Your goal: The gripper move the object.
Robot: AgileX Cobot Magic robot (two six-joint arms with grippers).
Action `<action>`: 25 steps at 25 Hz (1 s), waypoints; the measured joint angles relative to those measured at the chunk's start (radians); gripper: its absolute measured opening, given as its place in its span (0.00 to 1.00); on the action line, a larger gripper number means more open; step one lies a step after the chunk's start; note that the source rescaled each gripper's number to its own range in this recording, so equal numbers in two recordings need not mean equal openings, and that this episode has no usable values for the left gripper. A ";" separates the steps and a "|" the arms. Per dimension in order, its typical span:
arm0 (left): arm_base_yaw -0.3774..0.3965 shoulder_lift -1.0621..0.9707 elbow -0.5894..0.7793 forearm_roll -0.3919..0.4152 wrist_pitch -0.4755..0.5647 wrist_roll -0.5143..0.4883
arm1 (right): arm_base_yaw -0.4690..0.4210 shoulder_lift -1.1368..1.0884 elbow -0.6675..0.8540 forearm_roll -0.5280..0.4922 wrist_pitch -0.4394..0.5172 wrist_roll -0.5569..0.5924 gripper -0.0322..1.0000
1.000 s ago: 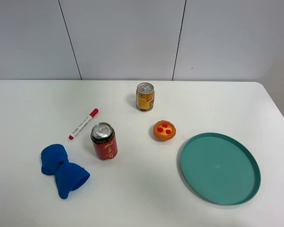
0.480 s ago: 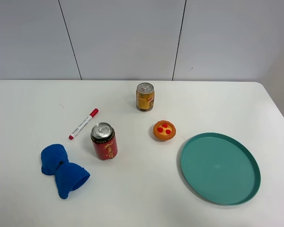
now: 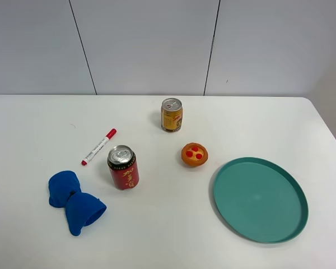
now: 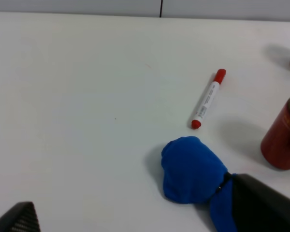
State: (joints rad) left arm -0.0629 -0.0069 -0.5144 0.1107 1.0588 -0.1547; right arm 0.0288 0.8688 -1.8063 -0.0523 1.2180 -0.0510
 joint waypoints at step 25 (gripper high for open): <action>0.000 0.000 0.000 0.000 0.000 0.000 | -0.015 -0.787 1.296 0.069 -0.125 0.083 1.00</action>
State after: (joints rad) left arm -0.0629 -0.0069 -0.5144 0.1107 1.0588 -0.1547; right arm 0.0133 0.0815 -0.5105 0.0172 1.0931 0.0316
